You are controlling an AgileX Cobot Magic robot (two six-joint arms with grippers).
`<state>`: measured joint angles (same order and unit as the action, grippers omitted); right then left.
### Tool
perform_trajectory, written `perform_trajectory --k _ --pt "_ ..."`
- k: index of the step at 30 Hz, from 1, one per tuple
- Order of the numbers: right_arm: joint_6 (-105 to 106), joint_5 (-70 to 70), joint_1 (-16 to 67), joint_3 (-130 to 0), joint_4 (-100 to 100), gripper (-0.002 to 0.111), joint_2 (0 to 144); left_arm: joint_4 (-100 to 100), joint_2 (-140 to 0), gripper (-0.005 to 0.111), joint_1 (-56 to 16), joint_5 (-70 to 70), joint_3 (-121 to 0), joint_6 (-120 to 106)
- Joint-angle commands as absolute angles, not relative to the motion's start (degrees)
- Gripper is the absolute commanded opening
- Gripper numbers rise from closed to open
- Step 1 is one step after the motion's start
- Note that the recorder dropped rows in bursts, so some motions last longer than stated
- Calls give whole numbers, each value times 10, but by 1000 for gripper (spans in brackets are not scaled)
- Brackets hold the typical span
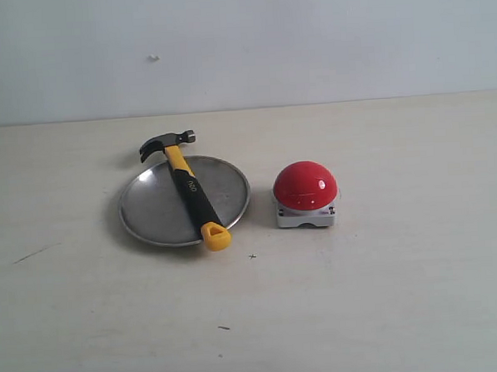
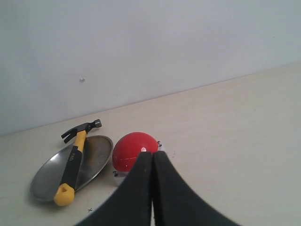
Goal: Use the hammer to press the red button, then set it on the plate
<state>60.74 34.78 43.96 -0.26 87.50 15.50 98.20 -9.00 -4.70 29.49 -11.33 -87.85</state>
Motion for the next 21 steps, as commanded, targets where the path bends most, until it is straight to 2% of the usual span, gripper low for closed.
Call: perform_trajectory --k 1,3,4,6,9,17,21 --pt "609 342 440 0 870 0 153 946 -86 0 -47 191 -112 -876" --pt "609 342 440 0 870 0 153 699 -86 0 -47 186 -104 -737" --pt "609 342 440 0 870 0 153 487 -86 0 -47 175 -98 -543" --pt "609 342 440 0 870 0 153 191 -86 0 -47 140 -89 -206" --pt "609 342 440 0 870 0 153 -92 -83 0 -47 118 -72 101" --pt "609 342 440 0 870 0 153 -94 -68 0 -47 13 0 77" --pt "609 342 440 0 870 0 153 -91 -66 0 -47 26 0 99"
